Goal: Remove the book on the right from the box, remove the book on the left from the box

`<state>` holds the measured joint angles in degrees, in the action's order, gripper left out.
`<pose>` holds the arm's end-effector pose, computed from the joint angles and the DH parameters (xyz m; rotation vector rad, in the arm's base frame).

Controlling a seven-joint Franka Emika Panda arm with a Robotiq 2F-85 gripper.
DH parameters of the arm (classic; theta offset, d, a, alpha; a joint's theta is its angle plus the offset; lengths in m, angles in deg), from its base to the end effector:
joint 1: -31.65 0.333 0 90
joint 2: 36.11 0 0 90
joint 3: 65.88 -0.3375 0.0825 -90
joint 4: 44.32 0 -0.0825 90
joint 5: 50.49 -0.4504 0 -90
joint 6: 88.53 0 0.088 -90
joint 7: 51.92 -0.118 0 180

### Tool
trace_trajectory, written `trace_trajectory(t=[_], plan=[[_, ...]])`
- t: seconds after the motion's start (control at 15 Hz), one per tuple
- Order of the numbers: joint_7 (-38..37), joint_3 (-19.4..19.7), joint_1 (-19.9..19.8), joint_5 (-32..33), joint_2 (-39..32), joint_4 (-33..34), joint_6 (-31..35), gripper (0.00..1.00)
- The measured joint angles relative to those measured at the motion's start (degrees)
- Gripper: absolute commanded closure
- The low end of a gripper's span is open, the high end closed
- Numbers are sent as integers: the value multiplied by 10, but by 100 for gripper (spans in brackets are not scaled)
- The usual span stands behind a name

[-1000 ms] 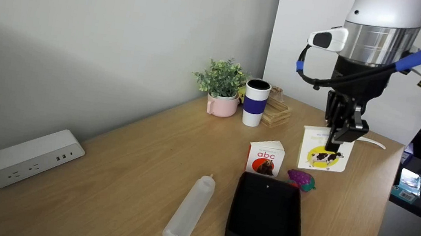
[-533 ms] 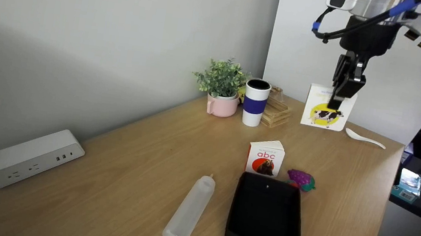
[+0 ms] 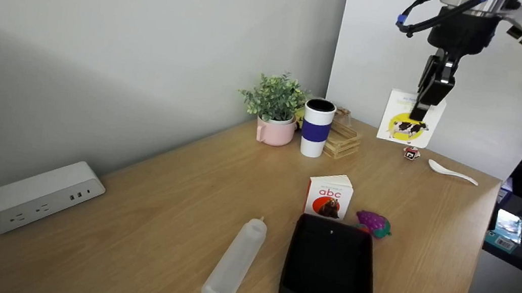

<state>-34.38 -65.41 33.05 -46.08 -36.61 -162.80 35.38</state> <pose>0.6173 0.0063 0.4138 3.0118 0.5520 0.1158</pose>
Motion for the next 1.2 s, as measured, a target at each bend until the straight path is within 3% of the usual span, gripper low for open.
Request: trace_trajectory(t=[0.33,0.73,1.2], plan=[[25,-3,2,44,-9,3,-4,96],[133,-15,3,69,-54,49,-18,96],[95,-15,-2,60,-125,121,12,96]])
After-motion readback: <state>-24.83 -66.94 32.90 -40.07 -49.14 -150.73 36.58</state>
